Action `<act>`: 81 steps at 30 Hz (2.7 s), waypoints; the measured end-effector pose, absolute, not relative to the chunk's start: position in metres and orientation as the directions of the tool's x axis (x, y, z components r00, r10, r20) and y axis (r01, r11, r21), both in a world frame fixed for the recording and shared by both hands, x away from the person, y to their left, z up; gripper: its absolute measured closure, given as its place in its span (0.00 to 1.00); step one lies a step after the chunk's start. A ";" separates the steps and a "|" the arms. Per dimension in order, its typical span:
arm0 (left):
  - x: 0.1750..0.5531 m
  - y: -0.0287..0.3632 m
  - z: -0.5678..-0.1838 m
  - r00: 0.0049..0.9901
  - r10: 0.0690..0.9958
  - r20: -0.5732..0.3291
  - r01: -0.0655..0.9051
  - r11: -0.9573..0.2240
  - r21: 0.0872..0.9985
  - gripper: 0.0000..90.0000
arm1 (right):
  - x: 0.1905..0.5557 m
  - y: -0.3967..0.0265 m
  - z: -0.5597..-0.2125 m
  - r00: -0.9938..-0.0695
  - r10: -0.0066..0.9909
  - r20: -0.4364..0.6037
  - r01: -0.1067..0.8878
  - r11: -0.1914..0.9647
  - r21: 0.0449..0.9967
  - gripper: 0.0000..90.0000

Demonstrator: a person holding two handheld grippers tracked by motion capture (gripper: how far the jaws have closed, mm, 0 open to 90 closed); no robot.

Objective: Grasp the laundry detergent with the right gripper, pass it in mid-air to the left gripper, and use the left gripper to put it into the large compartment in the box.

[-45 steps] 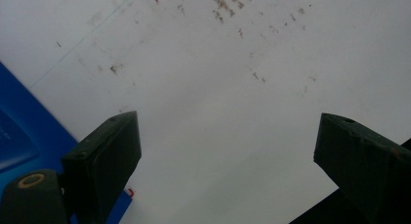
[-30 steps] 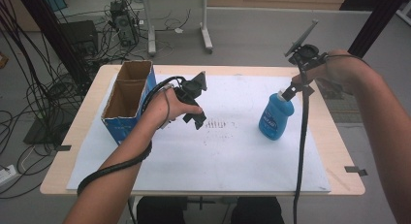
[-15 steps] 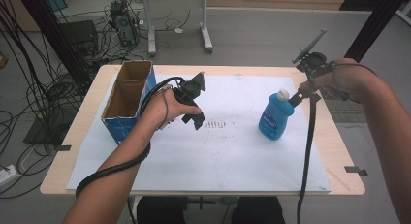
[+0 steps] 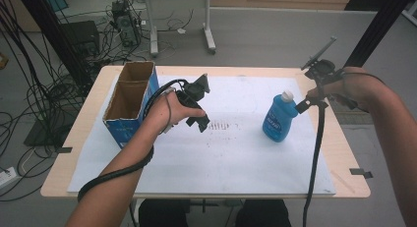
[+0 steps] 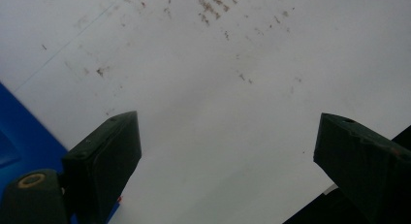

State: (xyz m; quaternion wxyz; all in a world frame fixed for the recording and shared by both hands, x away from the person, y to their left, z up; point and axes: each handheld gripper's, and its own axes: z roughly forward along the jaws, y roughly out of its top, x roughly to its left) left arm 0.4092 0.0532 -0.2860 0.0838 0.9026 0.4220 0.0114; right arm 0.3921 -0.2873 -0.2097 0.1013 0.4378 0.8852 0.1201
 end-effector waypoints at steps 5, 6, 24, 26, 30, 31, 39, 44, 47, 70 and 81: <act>0.409 0.052 -0.287 0.645 0.763 -0.046 0.758 -0.631 0.166 0.11 | 0.388 -0.291 -0.216 -0.596 0.800 -0.071 0.750 0.586 0.307 0.08; 0.409 0.052 -0.287 0.647 0.762 -0.044 0.756 -0.632 0.166 0.11 | 0.388 -0.292 -0.217 -0.592 0.803 -0.071 0.753 0.582 0.308 0.08; 0.407 0.052 -0.297 0.651 0.758 -0.050 0.754 -0.637 0.161 0.11 | 0.381 -0.310 -0.249 -0.565 0.824 -0.033 0.771 0.542 0.336 0.08; 0.407 0.052 -0.297 0.651 0.758 -0.053 0.754 -0.637 0.161 0.11 | 0.380 -0.311 -0.253 -0.566 0.824 -0.027 0.771 0.541 0.337 0.08; 0.407 0.052 -0.298 0.646 0.761 -0.056 0.758 -0.631 0.164 0.11 | 0.379 -0.311 -0.260 -0.566 0.824 -0.022 0.771 0.539 0.338 0.08; 0.407 0.052 -0.298 0.645 0.762 -0.058 0.759 -0.630 0.165 0.11 | 0.379 -0.311 -0.261 -0.566 0.824 -0.021 0.772 0.539 0.337 0.08; 0.406 0.050 -0.300 0.645 0.762 -0.065 0.759 -0.627 0.176 0.11 | 0.376 -0.312 -0.272 -0.571 0.821 -0.004 0.767 0.536 0.353 0.07; 0.406 0.049 -0.302 0.642 0.764 -0.068 0.761 -0.624 0.175 0.10 | 0.375 -0.314 -0.280 -0.571 0.821 -0.005 0.768 0.536 0.349 0.07; 0.406 0.050 -0.303 0.638 0.766 -0.073 0.764 -0.620 0.177 0.10 | 0.374 -0.315 -0.283 -0.572 0.820 0.001 0.768 0.535 0.353 0.07; 0.405 0.052 -0.305 0.631 0.772 -0.071 0.768 -0.610 0.193 0.10 | 0.366 -0.318 -0.309 -0.569 0.822 0.009 0.766 0.527 0.368 0.06; 0.407 0.052 -0.304 0.631 0.772 -0.072 0.768 -0.611 0.192 0.10 | 0.365 -0.322 -0.327 -0.565 0.825 0.028 0.767 0.512 0.388 0.06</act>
